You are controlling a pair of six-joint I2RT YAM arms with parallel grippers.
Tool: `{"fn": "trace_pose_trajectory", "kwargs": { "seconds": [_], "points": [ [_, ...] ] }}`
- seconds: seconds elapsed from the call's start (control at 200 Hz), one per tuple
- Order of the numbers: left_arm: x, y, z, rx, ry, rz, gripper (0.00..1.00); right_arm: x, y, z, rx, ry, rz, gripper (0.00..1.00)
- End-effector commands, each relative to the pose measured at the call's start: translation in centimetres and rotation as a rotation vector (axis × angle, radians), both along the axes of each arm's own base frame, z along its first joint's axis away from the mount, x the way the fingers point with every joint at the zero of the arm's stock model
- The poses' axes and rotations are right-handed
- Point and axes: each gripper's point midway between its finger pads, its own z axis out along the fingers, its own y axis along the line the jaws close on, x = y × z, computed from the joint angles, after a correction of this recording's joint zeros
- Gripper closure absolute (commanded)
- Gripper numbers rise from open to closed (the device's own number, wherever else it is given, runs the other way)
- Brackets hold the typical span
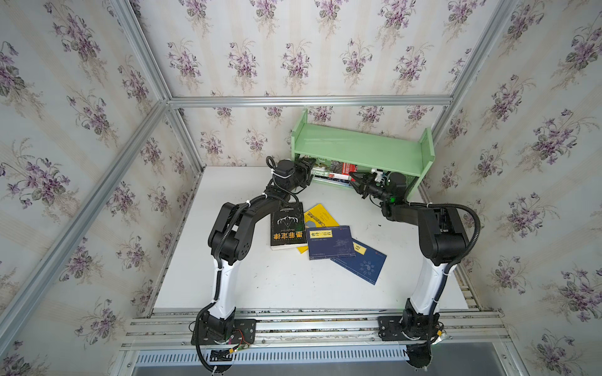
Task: Stacking books/files
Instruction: Place the book at the bookshelf.
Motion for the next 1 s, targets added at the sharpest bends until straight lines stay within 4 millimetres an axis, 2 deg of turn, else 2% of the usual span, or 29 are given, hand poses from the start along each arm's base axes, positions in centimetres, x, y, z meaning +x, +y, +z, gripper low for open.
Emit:
{"fn": "trace_pose_trajectory", "kwargs": {
  "seconds": [0.0, 0.085, 0.22, 0.325, 0.38, 0.455, 0.49, 0.67, 0.999],
  "points": [
    [0.0, -1.5, 3.9, -0.058, -0.141, -0.084, 0.55, -0.5, 0.4, 2.6, -0.013, -0.164, 0.033, 0.86],
    [0.3, -1.7, 3.4, -0.062, -0.132, -0.087, 0.63, -0.3, 0.3, 2.5, -0.013, -0.164, 0.023, 0.85],
    [0.4, -1.6, 3.0, -0.06, -0.127, -0.084, 0.66, 0.0, 0.1, 2.7, -0.012, -0.165, 0.006, 0.85],
    [0.5, -1.7, 2.6, -0.069, -0.111, -0.086, 0.58, 0.2, -0.2, 2.2, -0.016, -0.152, -0.015, 0.86],
    [0.4, -1.6, 2.6, -0.069, -0.106, -0.083, 0.48, 0.3, -0.3, 2.0, -0.016, -0.147, -0.029, 0.87],
    [0.4, -1.4, 2.4, -0.068, -0.097, -0.077, 0.46, 0.5, -0.5, 1.7, -0.017, -0.141, -0.044, 0.87],
    [0.3, -1.4, 2.3, -0.069, -0.088, -0.076, 0.39, 0.6, -0.6, 1.6, -0.018, -0.14, -0.051, 0.88],
    [0.3, -1.6, 1.1, -0.078, -0.018, -0.085, 0.22, 0.8, -0.9, 1.2, -0.024, -0.137, -0.082, 0.88],
    [0.1, -1.3, -0.1, -0.051, 0.075, -0.102, 0.12, 1.4, -1.8, 1.1, -0.023, -0.143, -0.151, 0.9]
  ]
}}
